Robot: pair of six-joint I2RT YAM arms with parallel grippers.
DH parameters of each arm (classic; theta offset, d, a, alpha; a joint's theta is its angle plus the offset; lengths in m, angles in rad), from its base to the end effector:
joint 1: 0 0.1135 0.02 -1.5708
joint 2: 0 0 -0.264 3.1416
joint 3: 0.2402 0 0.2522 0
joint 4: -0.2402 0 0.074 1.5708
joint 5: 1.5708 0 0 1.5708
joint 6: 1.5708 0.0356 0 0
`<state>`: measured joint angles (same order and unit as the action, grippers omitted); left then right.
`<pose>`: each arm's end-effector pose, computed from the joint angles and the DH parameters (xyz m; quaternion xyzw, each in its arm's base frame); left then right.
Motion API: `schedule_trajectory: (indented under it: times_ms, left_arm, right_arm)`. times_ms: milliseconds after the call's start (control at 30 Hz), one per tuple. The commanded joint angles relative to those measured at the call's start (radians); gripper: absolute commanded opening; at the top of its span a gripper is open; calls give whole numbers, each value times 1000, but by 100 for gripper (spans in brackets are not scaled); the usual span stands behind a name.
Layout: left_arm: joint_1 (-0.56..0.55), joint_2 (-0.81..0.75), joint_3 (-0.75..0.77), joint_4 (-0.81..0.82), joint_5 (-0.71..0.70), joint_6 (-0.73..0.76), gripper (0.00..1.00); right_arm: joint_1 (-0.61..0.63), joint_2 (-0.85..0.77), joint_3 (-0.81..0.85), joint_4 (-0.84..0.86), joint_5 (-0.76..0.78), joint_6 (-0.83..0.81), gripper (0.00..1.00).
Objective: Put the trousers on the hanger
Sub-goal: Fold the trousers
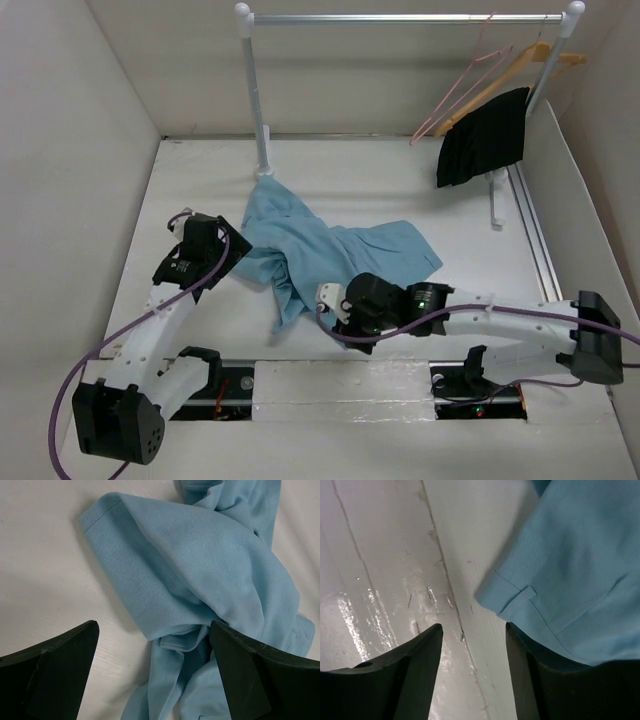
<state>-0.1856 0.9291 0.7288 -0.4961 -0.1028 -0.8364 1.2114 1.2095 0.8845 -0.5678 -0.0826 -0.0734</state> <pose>0.1952 -0.0329 0.2649 -0.3098 0.8503 -0.1662 0.3916 0.0840 0.2319 0.2538 -0.5755 0.7462 0.2118 0.2589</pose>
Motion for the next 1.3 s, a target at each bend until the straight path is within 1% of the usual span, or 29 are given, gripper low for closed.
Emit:
schedule_trajectory:
  times_ms: [0, 33, 167, 233, 300, 333, 367, 500, 533, 567, 600, 633, 667, 700, 733, 800, 833, 900, 933, 967, 1000, 1033, 1067, 1100, 1133, 1167, 1200, 1233, 1267]
  left_arm:
    - [5, 25, -38, 131, 5, -43, 91]
    - [5, 49, -45, 148, 8, -43, 92]
    - [5, 149, -51, 227, 20, -21, 92]
    - [5, 216, -51, 246, 6, -18, 88]
    - [14, 255, -58, 271, -3, -26, 87]
    - [14, 287, -65, 283, -5, -30, 87]
    - [14, 300, -74, 307, -2, -38, 87]
    - [14, 350, -88, 352, -20, -55, 87]
    - [14, 370, -88, 363, -24, -52, 86]
    - [14, 382, -85, 376, -32, -50, 82]
    - [14, 408, -75, 381, -43, -46, 57]
    - [14, 419, -75, 381, -46, -46, 45]
    - [14, 430, -57, 372, -55, -43, 30]
    - [24, 435, -40, 351, -66, -40, 13]
    - [25, 426, -23, 326, -95, -36, 0]
    - [25, 377, 47, 251, -132, -17, 0]
    - [25, 300, 72, 226, -176, 8, 0]
    - [25, 203, 156, 167, -227, 36, 0]
    - [25, 110, 188, 145, -279, 55, 0]
    - [25, 70, 258, 105, -305, 66, 0]
    - [25, 36, 300, 79, -325, 75, 0]
    - [25, -23, 338, 62, -369, 82, 0]
    - [25, -42, 415, 23, -391, 89, 0]
    - [25, -62, 458, 2, -409, 94, 0]
    - [25, -85, 496, -15, -451, 102, 0]
    - [25, -93, 585, -39, -468, 120, 0]
    - [25, -98, 634, -50, -481, 134, 0]
    - [25, -101, 680, -56, -506, 152, 0]
    - [25, -95, 812, -61, -518, 211, 0]
  right_arm:
    - [46, 64, 34, 106, 150, 46, 60]
    - [46, 90, 27, 127, 161, 61, 62]
    - [46, 108, -22, 190, 230, 110, 70]
    - [46, 128, -41, 233, 207, 119, 71]
    - [46, 191, -41, 249, 184, 126, 71]
    - [69, 214, -36, 261, 185, 132, 71]
    - [69, 266, -32, 269, 193, 135, 71]
    - [93, 378, 2, 279, 222, 155, 71]
    - [93, 396, 17, 267, 248, 185, 68]
    - [102, 412, 24, 257, 283, 201, 61]
    - [102, 435, 39, 226, 373, 233, 22]
    - [102, 435, 39, 211, 374, 248, 21]
    - [111, 430, 57, 192, 401, 256, 12]
    - [111, 400, 68, 175, 446, 262, 0]
    - [126, 374, 80, 123, 467, 262, 0]
    - [163, 305, 140, 57, 547, 258, 0]
    - [178, 218, 140, -14, 547, 250, 0]
    - [217, 123, 261, -90, 631, 241, 0]
    - [227, 78, 302, -171, 641, 244, 0]
    - [237, -11, 345, -210, 649, 247, 0]
    - [272, -48, 434, -237, 670, 250, 0]
    - [289, -88, 480, -289, 679, 250, 0]
    - [304, -144, 532, -317, 684, 251, 0]
    - [325, -163, 583, -337, 695, 253, 0]
    - [379, -177, 702, -381, 707, 248, 0]
    - [402, -185, 772, -401, 718, 241, 0]
    - [424, -185, 844, -420, 725, 235, 0]
    - [436, -179, 987, -446, 716, 210, 0]
    - [436, -176, 1105, -452, 699, 184, 0]
